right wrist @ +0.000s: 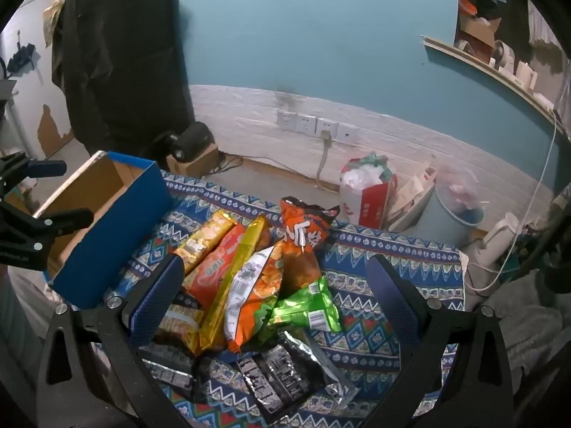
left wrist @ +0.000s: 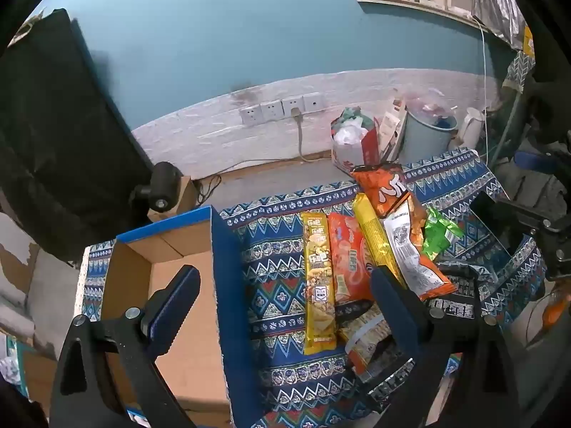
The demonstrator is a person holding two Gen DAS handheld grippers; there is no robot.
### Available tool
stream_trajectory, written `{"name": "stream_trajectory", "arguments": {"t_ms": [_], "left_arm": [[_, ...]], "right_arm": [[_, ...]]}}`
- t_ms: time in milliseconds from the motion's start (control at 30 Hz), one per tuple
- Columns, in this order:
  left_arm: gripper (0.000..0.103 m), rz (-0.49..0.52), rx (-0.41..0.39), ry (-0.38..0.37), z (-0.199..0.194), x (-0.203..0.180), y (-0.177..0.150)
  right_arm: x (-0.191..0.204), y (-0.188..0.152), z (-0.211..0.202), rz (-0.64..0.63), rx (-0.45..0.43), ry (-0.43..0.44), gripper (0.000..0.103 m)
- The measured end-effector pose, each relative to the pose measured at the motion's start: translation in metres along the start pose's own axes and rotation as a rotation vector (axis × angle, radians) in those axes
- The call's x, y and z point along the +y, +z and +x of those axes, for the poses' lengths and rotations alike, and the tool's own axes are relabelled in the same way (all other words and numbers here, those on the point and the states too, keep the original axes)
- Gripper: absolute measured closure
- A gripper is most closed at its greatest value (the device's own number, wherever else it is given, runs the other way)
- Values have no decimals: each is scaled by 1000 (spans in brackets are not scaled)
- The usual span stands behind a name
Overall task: Organize snacks
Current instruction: 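Move both grippers toward the snack pile, left toward the yellow bar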
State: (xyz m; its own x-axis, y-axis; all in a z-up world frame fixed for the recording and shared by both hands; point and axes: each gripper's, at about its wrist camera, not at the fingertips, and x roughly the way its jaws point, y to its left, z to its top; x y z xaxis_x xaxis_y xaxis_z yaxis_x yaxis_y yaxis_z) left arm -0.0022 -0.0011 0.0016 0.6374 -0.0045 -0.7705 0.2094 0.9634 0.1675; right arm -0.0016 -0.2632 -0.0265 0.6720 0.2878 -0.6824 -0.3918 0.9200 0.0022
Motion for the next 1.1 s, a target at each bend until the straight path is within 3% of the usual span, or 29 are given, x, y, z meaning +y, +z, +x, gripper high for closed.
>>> {"name": "stream_trajectory", "arguments": {"t_ms": [1100], "left_arm": [[6,0,18,-13,7,-4,-2]], "right_arm": [[5,-6,2,-11,19,25,3]]}}
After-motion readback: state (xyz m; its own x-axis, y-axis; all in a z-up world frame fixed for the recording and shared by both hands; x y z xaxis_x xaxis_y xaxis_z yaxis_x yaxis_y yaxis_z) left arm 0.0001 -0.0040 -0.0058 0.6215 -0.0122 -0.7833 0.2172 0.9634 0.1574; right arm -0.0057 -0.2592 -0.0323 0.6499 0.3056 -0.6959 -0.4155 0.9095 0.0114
